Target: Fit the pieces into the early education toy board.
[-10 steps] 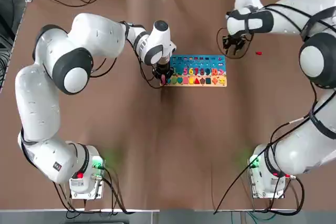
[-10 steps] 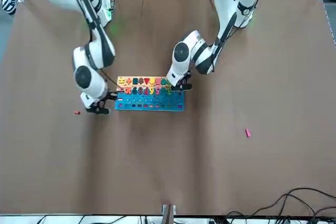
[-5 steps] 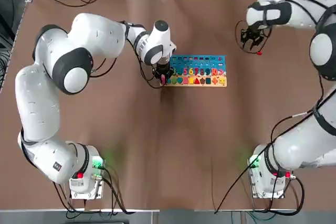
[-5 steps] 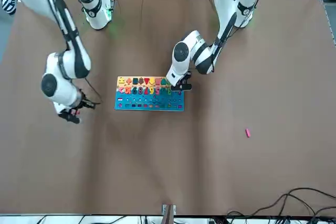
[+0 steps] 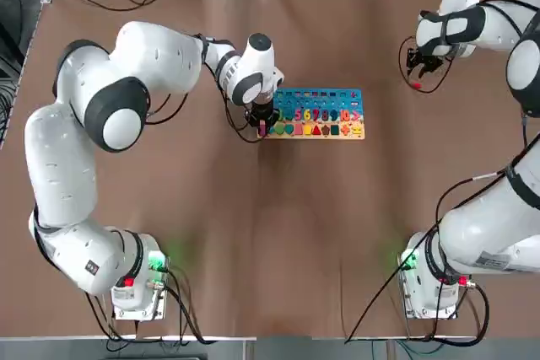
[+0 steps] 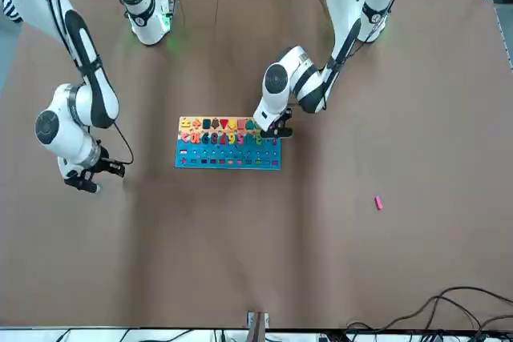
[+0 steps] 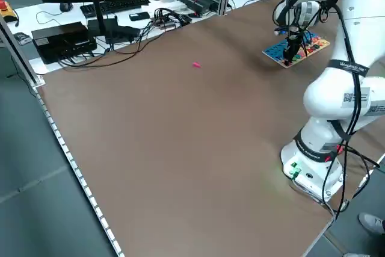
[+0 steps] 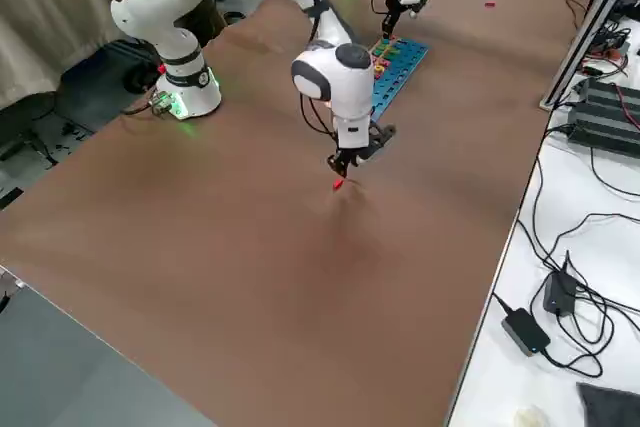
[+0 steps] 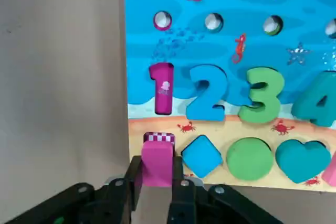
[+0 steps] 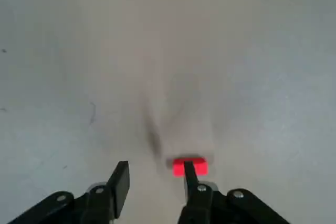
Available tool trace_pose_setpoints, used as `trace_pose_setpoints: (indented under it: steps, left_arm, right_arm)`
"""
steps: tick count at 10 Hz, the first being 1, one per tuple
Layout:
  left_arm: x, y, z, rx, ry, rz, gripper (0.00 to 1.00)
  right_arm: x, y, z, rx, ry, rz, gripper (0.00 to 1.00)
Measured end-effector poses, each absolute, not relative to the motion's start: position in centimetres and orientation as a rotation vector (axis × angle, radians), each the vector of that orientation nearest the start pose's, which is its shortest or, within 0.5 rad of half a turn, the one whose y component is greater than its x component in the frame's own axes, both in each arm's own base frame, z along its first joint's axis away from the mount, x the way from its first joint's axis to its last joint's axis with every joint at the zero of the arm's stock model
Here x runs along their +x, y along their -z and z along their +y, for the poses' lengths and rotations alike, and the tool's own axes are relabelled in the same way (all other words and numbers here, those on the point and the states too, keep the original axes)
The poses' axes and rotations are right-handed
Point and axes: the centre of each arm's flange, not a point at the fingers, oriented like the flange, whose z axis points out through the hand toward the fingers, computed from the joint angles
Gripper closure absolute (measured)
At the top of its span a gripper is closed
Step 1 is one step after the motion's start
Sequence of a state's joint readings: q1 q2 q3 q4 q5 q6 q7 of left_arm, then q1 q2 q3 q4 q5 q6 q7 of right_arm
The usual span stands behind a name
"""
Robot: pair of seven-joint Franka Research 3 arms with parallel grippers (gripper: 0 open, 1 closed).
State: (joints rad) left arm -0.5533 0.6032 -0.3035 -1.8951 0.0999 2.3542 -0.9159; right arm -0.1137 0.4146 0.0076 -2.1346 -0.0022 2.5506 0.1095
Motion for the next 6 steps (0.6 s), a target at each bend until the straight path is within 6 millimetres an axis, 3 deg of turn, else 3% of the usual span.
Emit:
trace_pose_setpoints:
  steps: [6]
  left_arm:
    - [41.5,-18.7,-46.3,-3.117,-0.235,-0.018,0.74]
  right_arm:
    - [56.4,-18.7,-8.2,-3.123,-0.042,0.305,0.50]
